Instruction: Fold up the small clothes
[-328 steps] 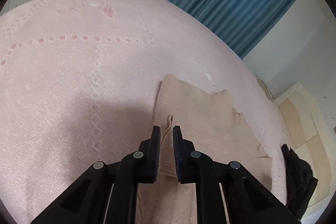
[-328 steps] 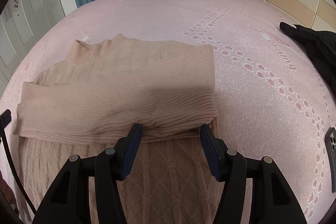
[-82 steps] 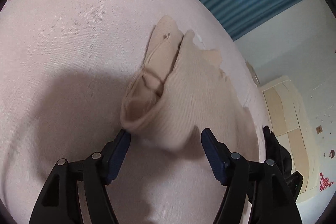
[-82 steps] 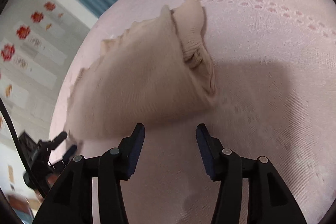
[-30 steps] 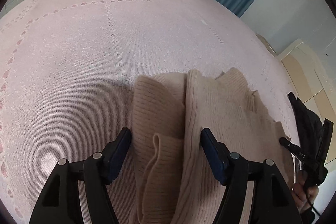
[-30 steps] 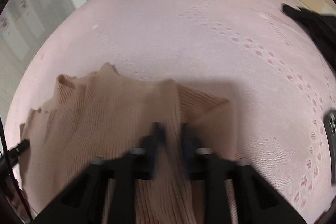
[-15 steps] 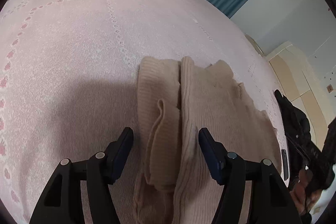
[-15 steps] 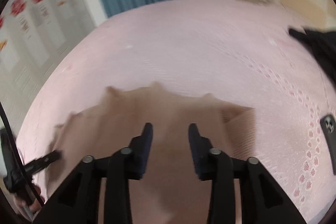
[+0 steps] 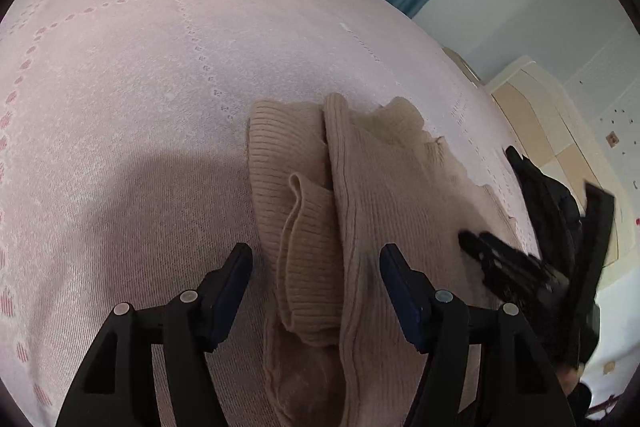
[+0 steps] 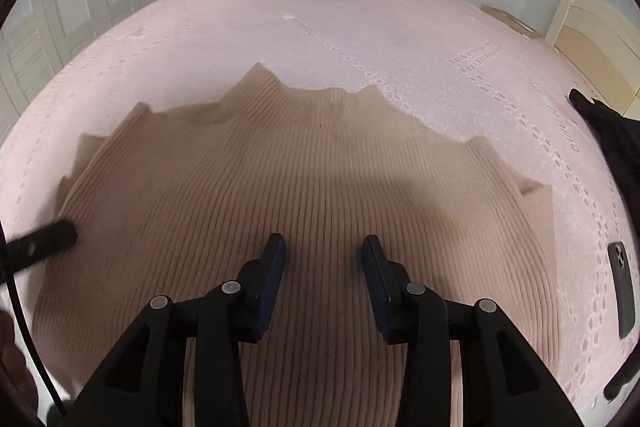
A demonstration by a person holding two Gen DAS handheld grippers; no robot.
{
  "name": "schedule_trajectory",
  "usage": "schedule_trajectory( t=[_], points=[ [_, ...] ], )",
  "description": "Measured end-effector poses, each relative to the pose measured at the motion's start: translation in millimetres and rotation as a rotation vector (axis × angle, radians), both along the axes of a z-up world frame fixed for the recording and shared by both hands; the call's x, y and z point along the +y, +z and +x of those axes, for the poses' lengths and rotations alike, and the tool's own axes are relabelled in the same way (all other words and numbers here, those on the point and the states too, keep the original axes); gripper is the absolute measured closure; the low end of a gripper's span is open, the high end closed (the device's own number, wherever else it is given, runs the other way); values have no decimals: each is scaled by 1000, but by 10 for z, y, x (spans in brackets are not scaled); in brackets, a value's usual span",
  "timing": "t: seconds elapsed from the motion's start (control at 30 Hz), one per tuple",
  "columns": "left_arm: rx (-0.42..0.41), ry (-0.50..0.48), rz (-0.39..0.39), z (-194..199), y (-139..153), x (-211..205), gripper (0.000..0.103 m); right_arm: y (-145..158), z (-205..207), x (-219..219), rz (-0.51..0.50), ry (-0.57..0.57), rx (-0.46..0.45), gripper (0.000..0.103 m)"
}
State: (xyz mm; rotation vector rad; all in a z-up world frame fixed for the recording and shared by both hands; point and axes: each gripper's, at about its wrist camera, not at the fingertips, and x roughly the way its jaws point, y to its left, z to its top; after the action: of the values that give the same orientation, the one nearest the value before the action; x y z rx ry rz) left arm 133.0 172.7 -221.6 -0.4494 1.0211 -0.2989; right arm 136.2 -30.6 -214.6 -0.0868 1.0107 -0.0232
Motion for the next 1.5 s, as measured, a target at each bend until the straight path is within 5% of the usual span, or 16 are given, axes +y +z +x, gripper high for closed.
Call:
schedule_trajectory(
  t=[0.47, 0.73, 0.9, 1.0, 1.2, 1.27, 1.33, 1.4, 1.5],
  points=[
    [-10, -69, -117, -115, -61, 139, 37, -157, 717, -202, 71, -74, 92, 62],
    [-5, -60, -109, -209, -70, 68, 35, 147, -98, -141, 80, 24, 120, 62],
    [19, -29, -144, -184, -96, 123, 35, 145, -710, -62, 36, 54, 108, 62],
    [23, -64, -111, -142, -94, 47, 30, 47, -934, -59, 97, 43, 167, 61],
    [27, -36, -78, -77, -88, -47, 29, 100, -1224, -66, 114, 62, 141, 61],
    [46, 21, -68, -55, -75, -55, 33, 180, -1270, -159, 174, 62, 132, 62],
    [65, 75, -13, -65, -60, -64, 59, 289, -1319, -293, 198, 39, 93, 62],
    [78, 85, 4, -40, -35, -86, 73, 368, -1320, -436, 208, 2, 63, 62],
    [60, 139, -47, -74, 122, -42, 78, 444, -1338, -731, 246, -66, 39, 62]
  ],
)
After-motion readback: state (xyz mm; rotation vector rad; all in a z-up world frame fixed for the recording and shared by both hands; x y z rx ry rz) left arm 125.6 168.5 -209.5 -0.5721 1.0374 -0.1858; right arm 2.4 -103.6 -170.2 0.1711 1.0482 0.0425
